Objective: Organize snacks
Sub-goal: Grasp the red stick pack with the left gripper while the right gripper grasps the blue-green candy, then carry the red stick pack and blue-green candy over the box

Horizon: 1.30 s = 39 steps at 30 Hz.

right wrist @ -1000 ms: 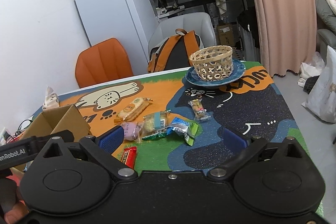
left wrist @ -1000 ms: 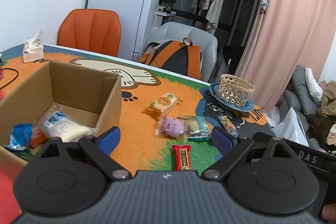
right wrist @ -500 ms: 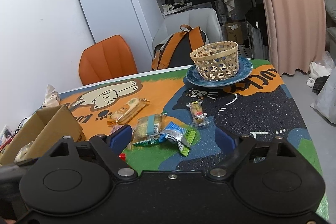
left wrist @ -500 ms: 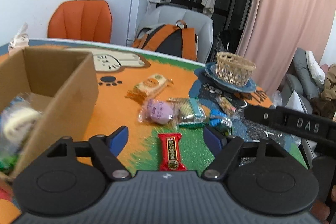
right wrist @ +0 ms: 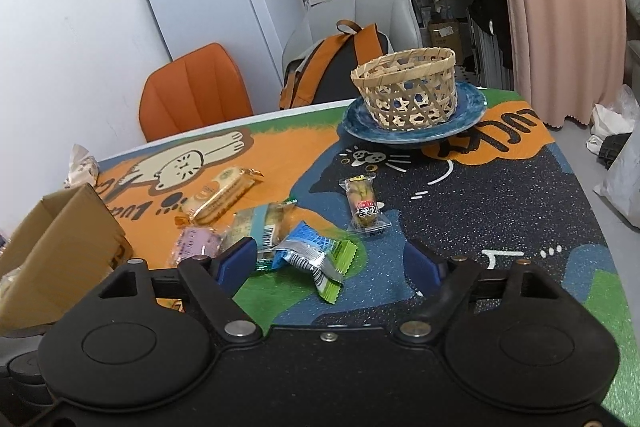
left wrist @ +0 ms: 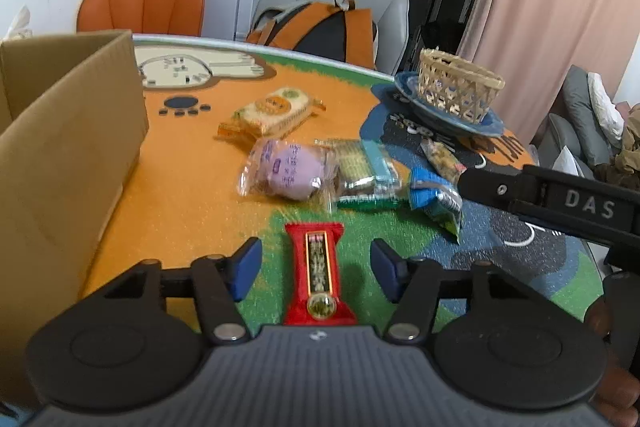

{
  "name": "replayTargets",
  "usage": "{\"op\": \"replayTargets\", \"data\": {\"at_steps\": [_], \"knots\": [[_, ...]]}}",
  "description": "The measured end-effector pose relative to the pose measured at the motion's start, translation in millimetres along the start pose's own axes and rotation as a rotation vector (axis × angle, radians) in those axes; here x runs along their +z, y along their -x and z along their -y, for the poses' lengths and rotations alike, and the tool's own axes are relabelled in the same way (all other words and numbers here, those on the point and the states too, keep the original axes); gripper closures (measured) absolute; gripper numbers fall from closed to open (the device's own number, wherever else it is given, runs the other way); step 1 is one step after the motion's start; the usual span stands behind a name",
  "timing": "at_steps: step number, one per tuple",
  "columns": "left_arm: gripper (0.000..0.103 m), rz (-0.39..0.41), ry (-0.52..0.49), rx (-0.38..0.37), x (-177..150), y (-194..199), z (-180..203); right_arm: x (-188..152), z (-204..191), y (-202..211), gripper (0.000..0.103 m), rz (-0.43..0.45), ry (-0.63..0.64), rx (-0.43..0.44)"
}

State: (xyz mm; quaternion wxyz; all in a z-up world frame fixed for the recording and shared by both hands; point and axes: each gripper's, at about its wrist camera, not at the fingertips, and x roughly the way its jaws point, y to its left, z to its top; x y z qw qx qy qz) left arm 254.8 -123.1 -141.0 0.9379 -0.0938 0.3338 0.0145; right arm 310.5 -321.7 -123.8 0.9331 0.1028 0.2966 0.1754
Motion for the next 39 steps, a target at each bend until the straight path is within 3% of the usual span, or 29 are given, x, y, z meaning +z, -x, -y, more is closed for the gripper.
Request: {"op": "replayTargets", "data": {"at_steps": [2,4,5,7,16,24,39], "knots": [[0.048,0.005,0.005,0.0,1.1,-1.7,-0.7,1.6,-1.5,-3.0,0.023,-0.005,0.003,0.003],[0.062,0.005,-0.007,0.02,1.5,-2.2,0.0,3.4,-5.0,-5.9,0.023,-0.007,0.016,0.006],[0.076,0.004,-0.011,0.028,2.2,-2.6,-0.8,3.5,-7.3,-7.0,0.023,-0.008,0.025,0.007],[0.084,-0.001,0.009,0.003,3.7,-1.9,-6.6,3.5,-11.3,-11.3,0.023,-0.015,0.04,0.011],[0.085,0.02,0.047,-0.02,12.5,11.4,-17.2,-0.4,-21.3,-38.2,0.026,-0.076,0.073,-0.034],[0.085,0.076,0.051,-0.041,23.1,35.1,-18.4,-1.4,-24.8,-42.4,0.067,-0.077,0.078,-0.088],[0.085,0.22,0.095,-0.05,45.6,92.5,-36.4,7.2,-45.7,9.7,0.069,0.017,0.051,-0.033]]}}
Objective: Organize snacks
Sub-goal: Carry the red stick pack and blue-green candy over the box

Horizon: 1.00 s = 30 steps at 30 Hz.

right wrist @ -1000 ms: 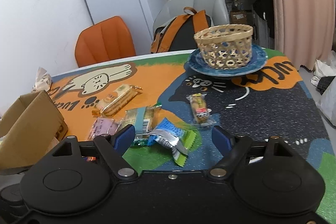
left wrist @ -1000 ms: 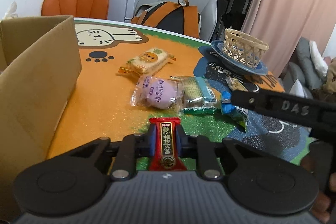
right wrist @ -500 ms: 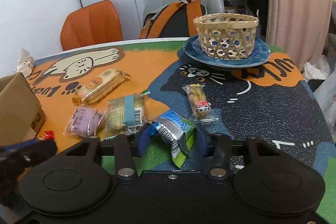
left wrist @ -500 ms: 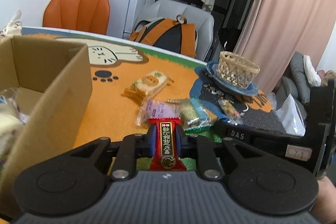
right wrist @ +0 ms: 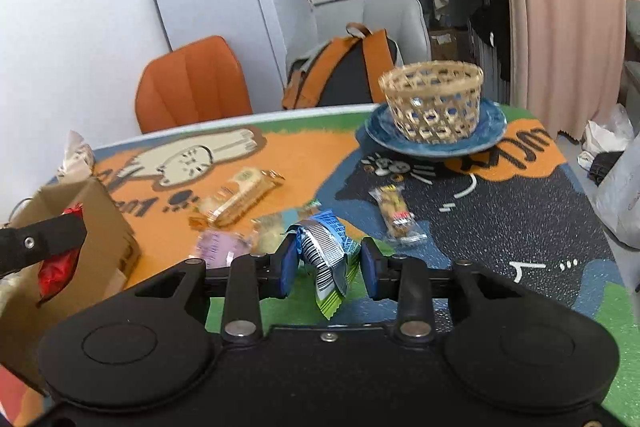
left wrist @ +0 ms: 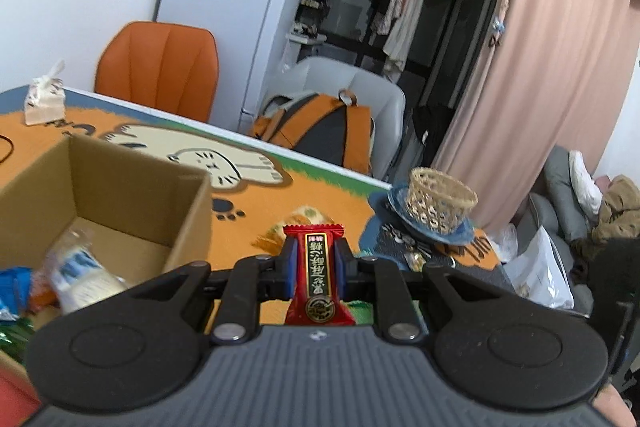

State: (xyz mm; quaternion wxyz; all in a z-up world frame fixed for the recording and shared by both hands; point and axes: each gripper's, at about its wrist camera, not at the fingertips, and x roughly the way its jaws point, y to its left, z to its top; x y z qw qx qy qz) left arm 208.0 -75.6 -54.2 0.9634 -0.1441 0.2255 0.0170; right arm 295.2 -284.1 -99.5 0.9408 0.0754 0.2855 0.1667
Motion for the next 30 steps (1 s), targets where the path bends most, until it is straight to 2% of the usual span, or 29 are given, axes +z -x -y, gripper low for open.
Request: {"op": "replayTargets", "data": {"at_steps": [12,30], "knots": [[0.085,0.065,0.048,0.053,19.6,28.2,-34.5,9.1,-35.7,28.1,0.069,0.053,0.044,0.071],[0.085,0.076,0.101,0.122,20.4,50.9,-83.9,16.9,-96.2,48.5,0.069,0.101,0.128,0.155]]}}
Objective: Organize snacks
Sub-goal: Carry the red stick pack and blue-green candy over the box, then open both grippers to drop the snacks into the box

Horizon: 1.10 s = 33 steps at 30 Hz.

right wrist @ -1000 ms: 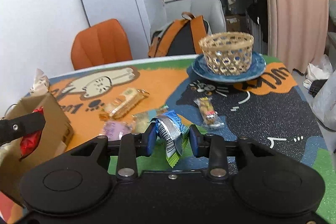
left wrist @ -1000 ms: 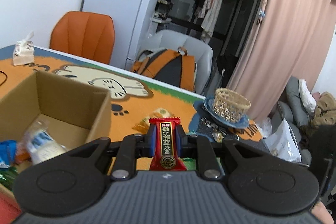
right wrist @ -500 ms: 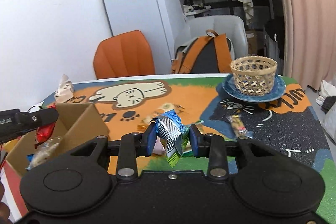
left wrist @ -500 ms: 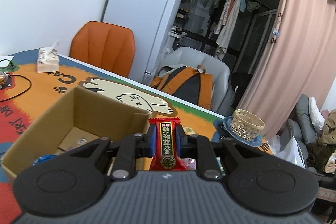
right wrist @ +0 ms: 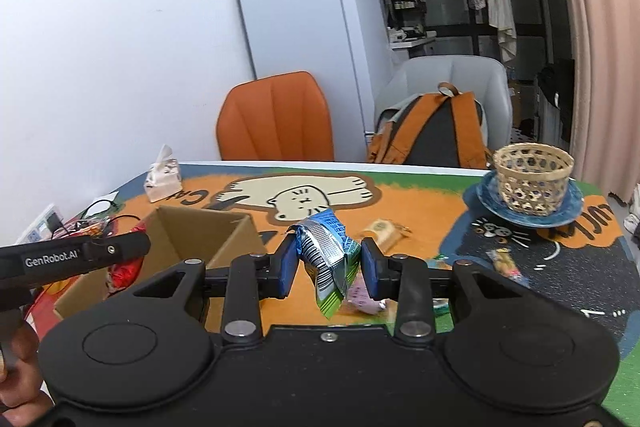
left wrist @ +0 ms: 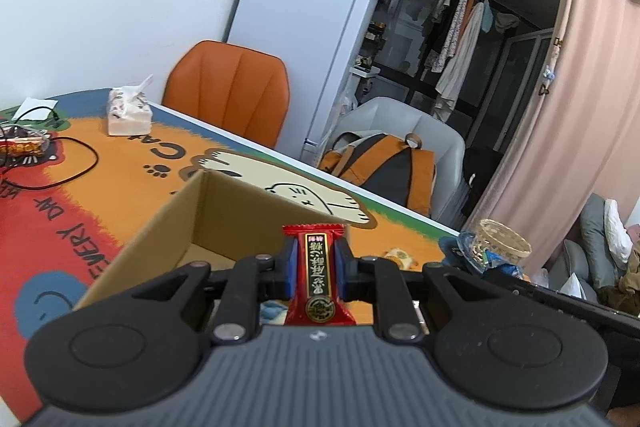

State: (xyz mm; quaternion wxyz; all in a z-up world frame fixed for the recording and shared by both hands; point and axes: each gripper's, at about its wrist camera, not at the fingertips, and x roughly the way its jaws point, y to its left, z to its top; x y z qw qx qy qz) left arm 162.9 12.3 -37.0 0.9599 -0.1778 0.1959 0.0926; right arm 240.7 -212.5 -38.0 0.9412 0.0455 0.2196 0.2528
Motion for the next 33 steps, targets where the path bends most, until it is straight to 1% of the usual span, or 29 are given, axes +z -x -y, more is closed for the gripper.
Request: {"op": "replayTargets", "data": {"at_steps": [10,12,14,15,19,22,25,27,30,33], "knots": [[0.085,-0.051,0.019,0.016,0.8,-5.0,-28.2,4.9,-32.6,-8.7,0.068,-0.004,0.038,0.034],[0.085,-0.077,0.018,0.016,-0.3,-9.9,-33.2,5.6,-39.0,-12.3,0.068,-0.009,0.047,0.043],[0.081,-0.118,0.018,0.023,-1.8,-17.2,-39.1,6.6,-45.7,-16.1,0.068,-0.016,0.05,0.058],[0.081,-0.128,0.029,0.032,-2.9,-19.5,-42.9,7.1,-48.4,-17.6,0.068,-0.017,0.055,0.06],[0.081,-0.136,0.059,0.056,-1.3,-23.4,-58.4,9.0,-59.8,-24.9,0.068,-0.023,0.071,0.069],[0.079,-0.13,0.076,0.057,4.2,-22.3,-68.1,9.9,-67.9,-31.1,0.068,-0.03,0.077,0.076],[0.075,-0.118,0.085,0.059,9.7,-18.7,-74.0,9.7,-77.6,-38.6,0.068,-0.04,0.088,0.086],[0.066,-0.11,0.095,0.06,12.8,-16.2,-77.3,9.7,-83.0,-42.9,0.068,-0.046,0.092,0.094],[0.06,-0.095,0.102,0.057,17.0,-10.5,-81.3,10.1,-91.7,-48.0,0.068,-0.054,0.1,0.107],[0.058,-0.089,0.103,0.047,19.8,-6.2,-82.8,10.4,-100.1,-51.0,0.068,-0.062,0.109,0.126]]}}
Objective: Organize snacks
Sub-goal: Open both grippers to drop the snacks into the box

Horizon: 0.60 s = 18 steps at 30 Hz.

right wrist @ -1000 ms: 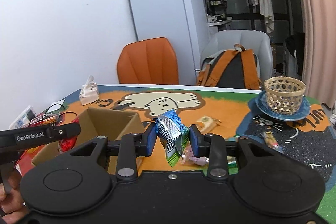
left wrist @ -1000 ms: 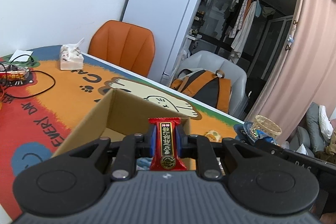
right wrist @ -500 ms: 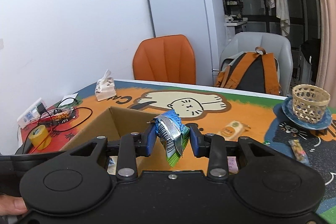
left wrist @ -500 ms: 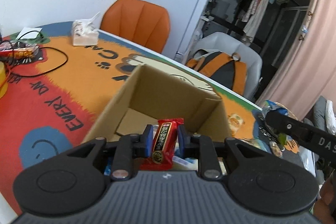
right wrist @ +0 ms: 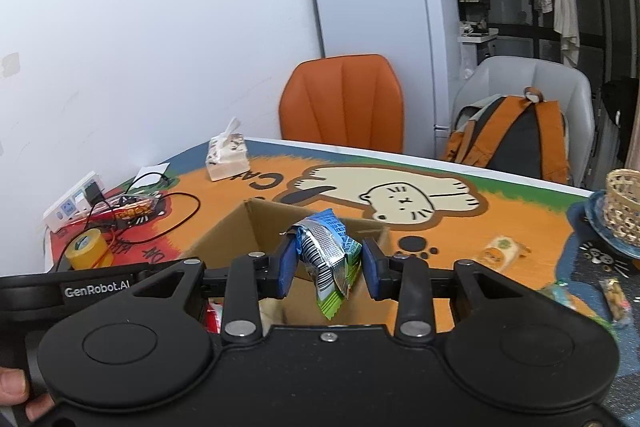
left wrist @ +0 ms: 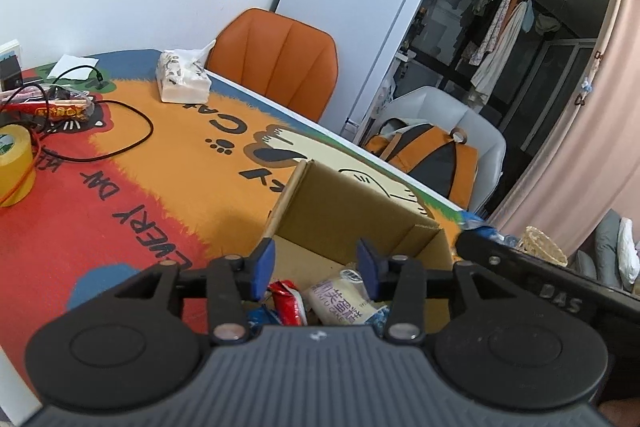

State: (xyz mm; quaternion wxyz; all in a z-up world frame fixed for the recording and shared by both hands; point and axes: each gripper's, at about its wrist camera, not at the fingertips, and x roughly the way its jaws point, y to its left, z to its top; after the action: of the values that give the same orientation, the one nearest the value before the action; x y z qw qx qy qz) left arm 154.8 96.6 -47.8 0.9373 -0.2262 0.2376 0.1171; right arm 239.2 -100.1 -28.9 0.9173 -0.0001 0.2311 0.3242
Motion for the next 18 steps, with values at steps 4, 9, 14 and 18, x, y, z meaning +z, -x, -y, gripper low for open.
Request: {"op": "replayTargets", "data": {"at_steps": [4,9,14,18], "knots": [[0.054,0.012,0.006,0.004,1.8,6.2,-2.2,-0.2,-11.0,-4.1,0.063,-0.017,0.025,0.027],[0.045,0.025,0.006,0.012,1.9,12.3,-2.3,-1.7,-11.3,-3.4,0.058,-0.028,0.023,0.009],[0.034,0.026,0.0,0.008,0.8,14.7,1.0,-3.8,-2.3,4.1,0.052,-0.022,0.007,-0.019],[0.025,0.031,-0.009,0.015,-0.4,16.1,6.2,-5.3,6.5,10.7,0.048,-0.017,-0.003,-0.035]]}}
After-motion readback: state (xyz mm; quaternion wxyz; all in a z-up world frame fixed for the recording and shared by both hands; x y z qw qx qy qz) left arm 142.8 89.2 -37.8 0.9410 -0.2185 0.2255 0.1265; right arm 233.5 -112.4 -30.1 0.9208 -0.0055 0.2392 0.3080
